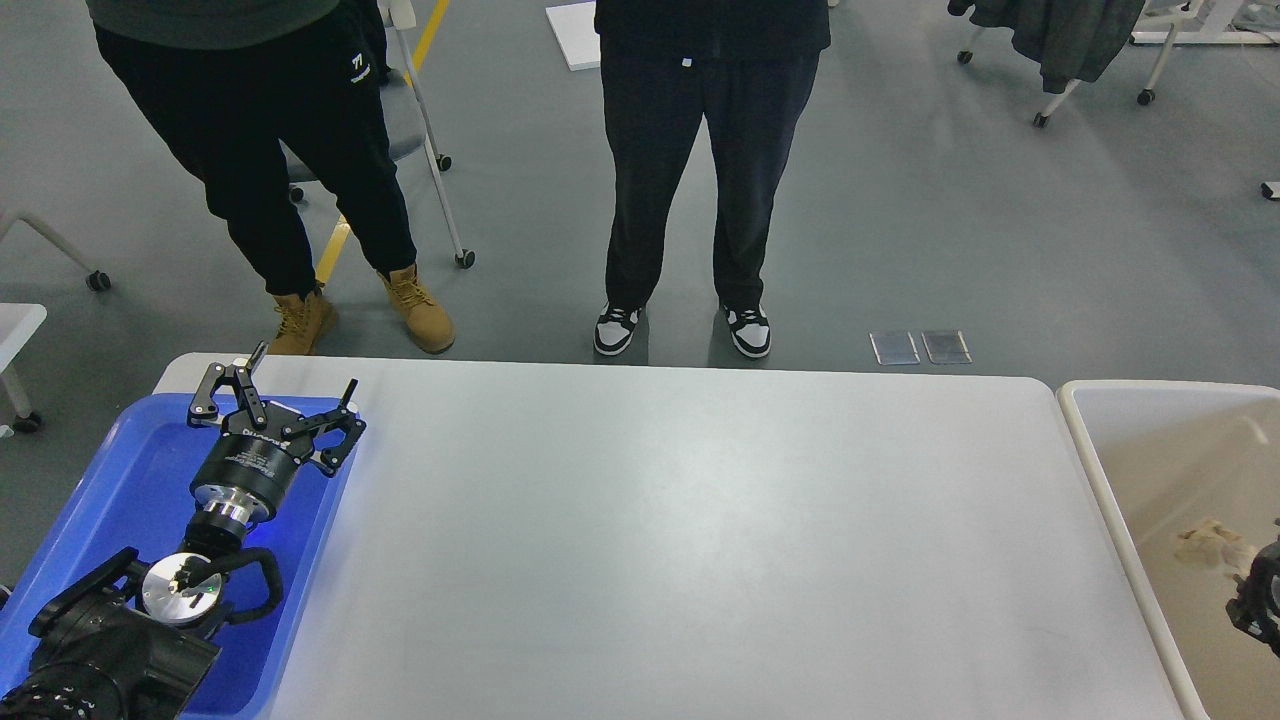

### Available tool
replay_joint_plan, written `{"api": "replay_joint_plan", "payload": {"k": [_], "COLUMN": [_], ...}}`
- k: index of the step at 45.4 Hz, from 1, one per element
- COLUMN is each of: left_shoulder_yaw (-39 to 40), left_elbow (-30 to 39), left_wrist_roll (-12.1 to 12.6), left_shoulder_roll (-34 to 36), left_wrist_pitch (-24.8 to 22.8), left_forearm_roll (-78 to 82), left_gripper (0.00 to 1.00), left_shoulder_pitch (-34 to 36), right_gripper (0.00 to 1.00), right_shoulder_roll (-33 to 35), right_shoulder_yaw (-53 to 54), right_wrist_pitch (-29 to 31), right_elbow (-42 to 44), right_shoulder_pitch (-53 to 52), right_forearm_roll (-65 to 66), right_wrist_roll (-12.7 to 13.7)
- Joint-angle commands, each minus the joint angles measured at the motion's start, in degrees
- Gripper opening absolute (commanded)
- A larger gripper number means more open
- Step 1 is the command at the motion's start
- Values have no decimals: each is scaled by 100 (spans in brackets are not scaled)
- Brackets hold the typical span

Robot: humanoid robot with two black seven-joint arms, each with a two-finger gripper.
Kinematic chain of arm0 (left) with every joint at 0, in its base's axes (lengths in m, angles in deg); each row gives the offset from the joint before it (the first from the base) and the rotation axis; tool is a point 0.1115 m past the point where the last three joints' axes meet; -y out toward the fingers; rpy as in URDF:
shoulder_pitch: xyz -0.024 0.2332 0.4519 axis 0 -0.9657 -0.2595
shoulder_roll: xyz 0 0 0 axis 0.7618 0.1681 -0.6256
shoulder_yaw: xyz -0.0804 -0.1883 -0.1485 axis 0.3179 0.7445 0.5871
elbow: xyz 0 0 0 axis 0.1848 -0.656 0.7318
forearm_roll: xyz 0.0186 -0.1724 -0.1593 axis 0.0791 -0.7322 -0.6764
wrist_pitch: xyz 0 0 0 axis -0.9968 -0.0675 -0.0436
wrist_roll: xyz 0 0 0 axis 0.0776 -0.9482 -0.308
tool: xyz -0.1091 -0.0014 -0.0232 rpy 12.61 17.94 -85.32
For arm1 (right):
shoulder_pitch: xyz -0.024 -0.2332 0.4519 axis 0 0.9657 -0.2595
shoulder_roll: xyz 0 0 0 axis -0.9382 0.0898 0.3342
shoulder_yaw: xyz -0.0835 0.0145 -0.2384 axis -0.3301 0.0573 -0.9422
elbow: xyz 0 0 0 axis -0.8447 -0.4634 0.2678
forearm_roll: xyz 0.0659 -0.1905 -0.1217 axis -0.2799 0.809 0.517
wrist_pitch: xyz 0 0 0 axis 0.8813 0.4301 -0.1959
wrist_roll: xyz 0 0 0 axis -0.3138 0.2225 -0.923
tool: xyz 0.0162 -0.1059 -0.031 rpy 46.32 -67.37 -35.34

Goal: Tidy desktop

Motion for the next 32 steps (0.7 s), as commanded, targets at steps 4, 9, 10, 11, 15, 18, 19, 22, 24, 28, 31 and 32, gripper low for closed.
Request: {"api": "replay_joint_plan", "payload": {"k": [4, 9, 10, 11, 15, 18, 19, 22, 24, 28, 31, 32], "left_shoulder_yaw": [0, 0, 0, 0, 0, 0, 0, 0, 0, 0, 0, 0], "left_elbow": [0, 0, 0, 0, 0, 0, 0, 0, 0, 0, 0, 0], "left_wrist_roll": [0, 0, 0, 0, 0, 0, 0, 0, 0, 0, 0, 0], "left_shoulder_roll": [-9, 0, 0, 0, -9, 0, 0, -9, 0, -9, -9, 0], "left_wrist_pitch": [0, 0, 0, 0, 0, 0, 0, 0, 0, 0, 0, 0], "left_forearm_roll": [0, 0, 0, 0, 0, 0, 0, 0, 0, 0, 0, 0], "left_gripper": [100, 100, 100, 100, 100, 100, 100, 100, 100, 100, 100, 100], "left_shoulder_pitch": [7, 7, 7, 7, 7, 7, 7, 7, 7, 7, 7, 7], "right_gripper": [100, 100, 100, 100, 100, 100, 100, 100, 100, 100, 100, 100], "right_shoulder_roll": [119, 163, 189, 207, 321, 549, 637, 874, 1059, 1507, 1806, 1902], "right_shoulder_yaw": [-9, -9, -27, -44, -281, -580, -676, -931, -1063, -1213, -1257, -1275], "right_wrist_pitch": [63, 115, 133, 168, 300, 335, 335, 335, 335, 335, 326, 326], "right_elbow": [-42, -121, -139, -174, -463, -771, -894, -1306, -1614, -2326, -2906, -3082], "right_shoulder_pitch": [-3, -126, -152, -179, -301, -486, -565, -802, -969, -1373, -1698, -1786], "right_forearm_roll": [18, 71, 80, 89, 106, 220, 273, 448, 598, 1054, 1476, 1617], "right_wrist_roll": [-1, -10, -10, -10, -27, -45, -45, -62, -62, -54, -19, -1]}}
